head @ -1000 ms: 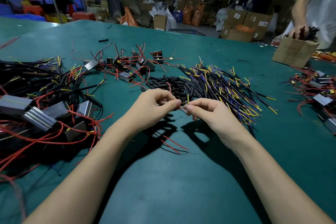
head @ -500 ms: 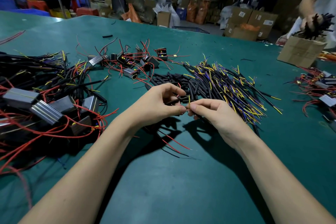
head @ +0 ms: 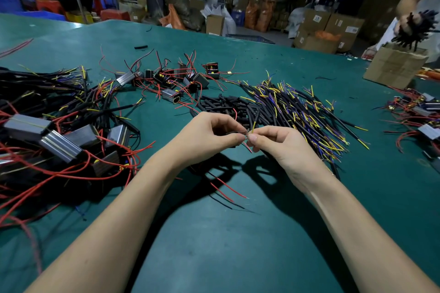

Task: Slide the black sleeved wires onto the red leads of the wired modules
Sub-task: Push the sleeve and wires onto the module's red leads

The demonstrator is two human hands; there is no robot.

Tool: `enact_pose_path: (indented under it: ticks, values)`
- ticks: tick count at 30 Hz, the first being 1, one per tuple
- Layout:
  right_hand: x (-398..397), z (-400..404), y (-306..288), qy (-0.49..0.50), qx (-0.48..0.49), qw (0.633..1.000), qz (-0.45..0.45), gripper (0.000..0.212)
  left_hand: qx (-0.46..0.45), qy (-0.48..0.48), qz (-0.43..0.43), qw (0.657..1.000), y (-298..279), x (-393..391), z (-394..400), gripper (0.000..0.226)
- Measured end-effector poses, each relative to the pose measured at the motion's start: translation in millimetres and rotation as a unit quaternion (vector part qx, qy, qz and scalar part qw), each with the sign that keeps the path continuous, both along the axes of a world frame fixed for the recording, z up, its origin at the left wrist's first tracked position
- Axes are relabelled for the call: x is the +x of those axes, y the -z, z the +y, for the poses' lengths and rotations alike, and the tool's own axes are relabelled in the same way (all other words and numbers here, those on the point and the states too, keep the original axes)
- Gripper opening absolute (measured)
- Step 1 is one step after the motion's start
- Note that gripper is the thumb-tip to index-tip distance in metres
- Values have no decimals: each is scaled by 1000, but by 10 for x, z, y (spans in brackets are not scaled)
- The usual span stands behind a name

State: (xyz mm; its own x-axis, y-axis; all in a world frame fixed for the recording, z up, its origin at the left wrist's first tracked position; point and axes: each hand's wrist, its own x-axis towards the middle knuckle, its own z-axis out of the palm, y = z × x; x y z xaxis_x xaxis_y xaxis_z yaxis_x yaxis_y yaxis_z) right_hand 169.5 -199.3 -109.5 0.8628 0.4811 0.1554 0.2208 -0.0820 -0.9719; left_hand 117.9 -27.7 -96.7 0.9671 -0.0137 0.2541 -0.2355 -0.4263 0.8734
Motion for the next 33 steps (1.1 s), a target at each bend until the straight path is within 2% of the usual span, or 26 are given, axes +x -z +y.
enact_pose_path:
  ticks: [6, 13, 18, 23, 25, 27, 29, 31, 33]
  values:
    - [-30, 18, -36, -1, 6, 1000, -21, 12, -22, -6, 12, 1000, 20, 20, -10, 12]
    - [-68, 49, -50, 9, -1, 1000, -29, 14, -41, -36, -15, 998, 46, 49, -53, 17]
    - [-70, 103, -67, 38, 36, 996, 69, 16, -95, -39, -30, 994, 46, 56, -85, 13]
    - [-34, 106, -71, 45, 7, 980, 196, 19, -29, -34, -77, 996, 92, 47, -137, 12]
    - [-43, 96, -64, 35, 15, 976, 214, 12, 0, -37, -88, 995, 107, 51, -138, 11]
    - [-51, 81, -53, 45, 20, 986, 159, 8, -1, -36, -85, 996, 116, 65, -122, 12]
    - [-59, 70, -53, 54, 17, 997, 54, 17, -7, -34, -80, 996, 121, 77, -111, 12]
    - [-51, 73, -51, 49, -5, 998, -32, 14, -9, -37, -79, 996, 127, 80, -116, 12]
    - [-36, 72, -34, 47, -28, 997, -51, 14, -19, -47, -83, 995, 131, 84, -117, 13]
